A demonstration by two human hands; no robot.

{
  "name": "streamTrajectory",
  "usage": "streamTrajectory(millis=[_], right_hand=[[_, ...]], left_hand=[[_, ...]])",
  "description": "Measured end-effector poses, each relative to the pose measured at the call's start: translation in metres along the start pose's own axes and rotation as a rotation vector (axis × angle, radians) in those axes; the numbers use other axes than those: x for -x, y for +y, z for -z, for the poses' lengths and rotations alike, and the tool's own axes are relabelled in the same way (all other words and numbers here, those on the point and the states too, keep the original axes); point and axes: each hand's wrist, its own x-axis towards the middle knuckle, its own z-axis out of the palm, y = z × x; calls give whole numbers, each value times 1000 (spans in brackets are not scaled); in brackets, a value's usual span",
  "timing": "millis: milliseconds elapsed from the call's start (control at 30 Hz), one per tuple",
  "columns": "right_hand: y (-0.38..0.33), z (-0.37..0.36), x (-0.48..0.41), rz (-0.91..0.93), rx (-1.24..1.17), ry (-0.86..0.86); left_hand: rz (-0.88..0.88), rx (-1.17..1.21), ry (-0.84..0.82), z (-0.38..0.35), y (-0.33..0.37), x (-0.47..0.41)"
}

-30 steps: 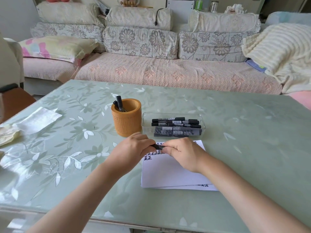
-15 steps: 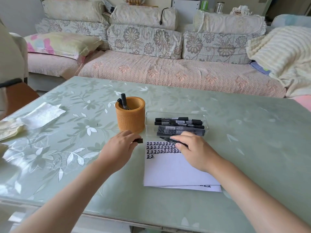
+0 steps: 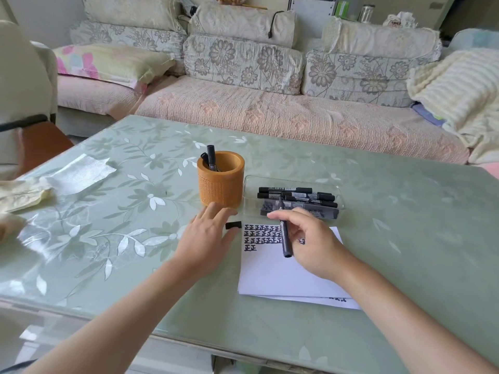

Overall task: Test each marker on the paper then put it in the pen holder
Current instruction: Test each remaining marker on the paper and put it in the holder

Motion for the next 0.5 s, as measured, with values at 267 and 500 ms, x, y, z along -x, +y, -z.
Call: streamTrajectory(millis=[267, 500], right_hand=[[-12, -12, 3, -137, -384, 42], [-2, -28, 3, -301, -403, 59]], left_hand=[[-270, 169, -124, 10, 11, 23], [-298, 153, -196, 11, 4, 32]])
